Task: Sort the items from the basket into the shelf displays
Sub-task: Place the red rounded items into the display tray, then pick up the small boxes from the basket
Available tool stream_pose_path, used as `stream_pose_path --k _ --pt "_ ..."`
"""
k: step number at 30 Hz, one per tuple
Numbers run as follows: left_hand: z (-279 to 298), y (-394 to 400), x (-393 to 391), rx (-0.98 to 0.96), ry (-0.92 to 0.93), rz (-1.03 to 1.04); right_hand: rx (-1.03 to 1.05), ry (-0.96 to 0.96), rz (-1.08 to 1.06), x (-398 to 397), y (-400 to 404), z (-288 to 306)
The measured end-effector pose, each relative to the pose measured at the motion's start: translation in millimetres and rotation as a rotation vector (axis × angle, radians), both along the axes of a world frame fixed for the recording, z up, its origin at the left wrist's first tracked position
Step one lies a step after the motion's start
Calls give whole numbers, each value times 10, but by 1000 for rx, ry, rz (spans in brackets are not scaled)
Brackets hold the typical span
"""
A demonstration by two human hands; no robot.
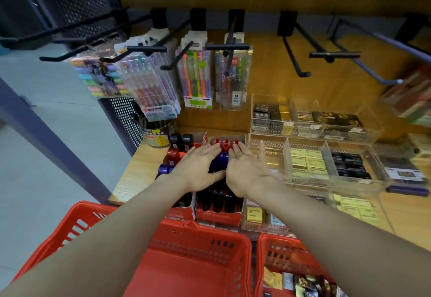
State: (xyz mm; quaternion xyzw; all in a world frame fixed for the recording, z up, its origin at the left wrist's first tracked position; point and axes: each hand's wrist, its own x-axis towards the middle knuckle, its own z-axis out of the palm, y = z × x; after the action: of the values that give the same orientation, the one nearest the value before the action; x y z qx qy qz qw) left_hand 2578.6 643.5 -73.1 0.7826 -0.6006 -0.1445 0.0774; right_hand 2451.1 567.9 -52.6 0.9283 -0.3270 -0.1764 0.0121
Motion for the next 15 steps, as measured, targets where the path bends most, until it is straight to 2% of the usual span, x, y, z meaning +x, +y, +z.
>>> stream_pose_path --k 5,9,13,15 --pt "126 14 -31 52 34 31 67 -4 0 -80 22 139" --pt "156 320 -151 -99 -12 -33 75 -267 77 -423 321 177" --pt "47 695 -238 131 -71 -105 127 -172 152 -623 636 80" --pt "80 723 -263 182 -94 -103 167 -164 138 -607 645 118"
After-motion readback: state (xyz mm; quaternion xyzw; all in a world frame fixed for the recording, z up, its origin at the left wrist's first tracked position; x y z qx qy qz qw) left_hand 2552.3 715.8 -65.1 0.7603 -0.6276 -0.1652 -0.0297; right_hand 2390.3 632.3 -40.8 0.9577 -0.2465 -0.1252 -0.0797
